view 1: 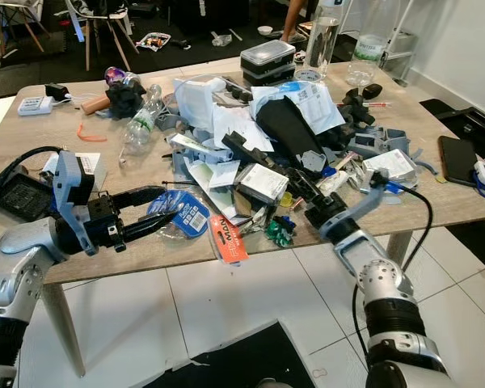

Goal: Picking trash to rubbish bin

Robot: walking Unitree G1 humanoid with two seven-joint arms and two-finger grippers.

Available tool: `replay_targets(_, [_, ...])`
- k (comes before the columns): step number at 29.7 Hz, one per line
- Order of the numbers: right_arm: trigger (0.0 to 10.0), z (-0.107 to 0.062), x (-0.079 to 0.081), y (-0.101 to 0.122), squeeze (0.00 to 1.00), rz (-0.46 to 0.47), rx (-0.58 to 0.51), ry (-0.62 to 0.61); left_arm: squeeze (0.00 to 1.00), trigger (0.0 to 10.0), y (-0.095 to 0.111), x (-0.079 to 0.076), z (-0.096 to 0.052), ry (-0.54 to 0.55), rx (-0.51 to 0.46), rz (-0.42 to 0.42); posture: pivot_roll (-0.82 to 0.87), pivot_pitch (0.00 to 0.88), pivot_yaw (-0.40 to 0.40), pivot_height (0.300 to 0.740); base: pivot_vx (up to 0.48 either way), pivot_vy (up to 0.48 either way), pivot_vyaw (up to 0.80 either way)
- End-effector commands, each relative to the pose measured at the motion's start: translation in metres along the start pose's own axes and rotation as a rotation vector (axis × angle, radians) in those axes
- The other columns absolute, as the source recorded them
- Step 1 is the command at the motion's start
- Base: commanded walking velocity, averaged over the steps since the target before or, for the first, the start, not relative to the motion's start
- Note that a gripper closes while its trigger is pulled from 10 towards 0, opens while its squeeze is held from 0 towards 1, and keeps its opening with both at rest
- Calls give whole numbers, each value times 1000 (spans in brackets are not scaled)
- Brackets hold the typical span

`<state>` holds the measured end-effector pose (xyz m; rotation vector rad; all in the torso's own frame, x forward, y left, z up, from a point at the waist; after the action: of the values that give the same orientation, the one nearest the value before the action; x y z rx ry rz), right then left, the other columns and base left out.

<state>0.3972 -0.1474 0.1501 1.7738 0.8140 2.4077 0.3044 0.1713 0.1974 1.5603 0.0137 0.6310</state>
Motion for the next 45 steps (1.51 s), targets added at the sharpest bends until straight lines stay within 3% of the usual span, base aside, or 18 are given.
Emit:
replay_targets(1, [10000, 4, -2, -4, 0, 36, 4, -8, 0, 10000, -3, -4, -3, -35, 54, 19, 0, 107, 25, 740, 0, 0, 0])
replay_targets(8, [10000, 18, 0, -10, 0, 46, 19, -30, 0, 10000, -4, -8, -3, -57, 89, 25, 14, 116, 34, 740, 0, 0, 0])
replay_targets(11, [10000, 23, -8, -10, 0, 56, 12, -108, 0, 10000, -4, -9, -4, -57, 112, 33, 17, 121, 32, 740, 0, 0, 0])
replay_targets(15, [10000, 24, -14, -12, 0, 65, 9, -165, 0, 10000, -5, -10, -4, -59, 120, 36, 19, 124, 30, 740, 0, 0, 0])
replay_targets(20, [10000, 26, -10, -14, 0, 64, 19, -164, 0, 10000, -5, -13, -3, -63, 120, 34, 21, 126, 26, 740, 0, 0, 0])
replay_targets(26, [10000, 25, -21, -23, 0, 56, 56, -246, 0, 10000, -4, -13, -1, -67, 117, 35, 21, 126, 26, 740, 0, 0, 0])
replay_targets(32, [10000, 21, -33, -42, 0, 81, 156, -349, 0, 10000, -2, -14, 2, -72, 110, 42, 13, 125, 24, 740, 0, 0, 0])
replay_targets(39, [10000, 18, -36, -49, 0, 88, 208, -378, 0, 10000, 0, -14, 3, -75, 105, 45, 13, 123, 24, 740, 0, 0, 0])
replay_targets(40, [4667, 18, -35, -48, 0, 88, 212, -376, 0, 10000, 0, -14, 3, -76, 104, 46, 13, 123, 24, 740, 0, 0, 0])
replay_targets(41, [4667, 18, -35, -48, 0, 88, 212, -376, 0, 10000, 0, -14, 3, -76, 104, 46, 13, 123, 24, 740, 0, 0, 0])
replay_targets(42, [1529, 18, -34, -48, 0, 86, 216, -374, 0, 10000, 0, -14, 4, -77, 104, 47, 13, 123, 24, 740, 0, 0, 0])
replay_targets(43, [0, 19, -33, -47, 0, 88, 223, -367, 0, 10000, 1, -14, 4, -79, 103, 49, 13, 123, 24, 740, 0, 0, 0])
replay_targets(45, [0, 19, -32, -46, 0, 89, 226, -363, 0, 10000, 2, -14, 5, -80, 102, 50, 13, 123, 24, 740, 0, 0, 0])
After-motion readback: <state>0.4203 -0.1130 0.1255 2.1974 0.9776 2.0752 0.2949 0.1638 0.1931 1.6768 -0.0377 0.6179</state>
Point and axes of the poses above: a point about 5 cm out from each wrist's last joint towards the gripper, its own z axis pointing out of the wrist towards the gripper, its own y axis along the axis of the wrist's last joint, x = y × z, the point moved 5 cm from there along z, pointing out of the wrist towards the gripper, and after that the axes turned 15 degrees about z, right-handed, at the moved point
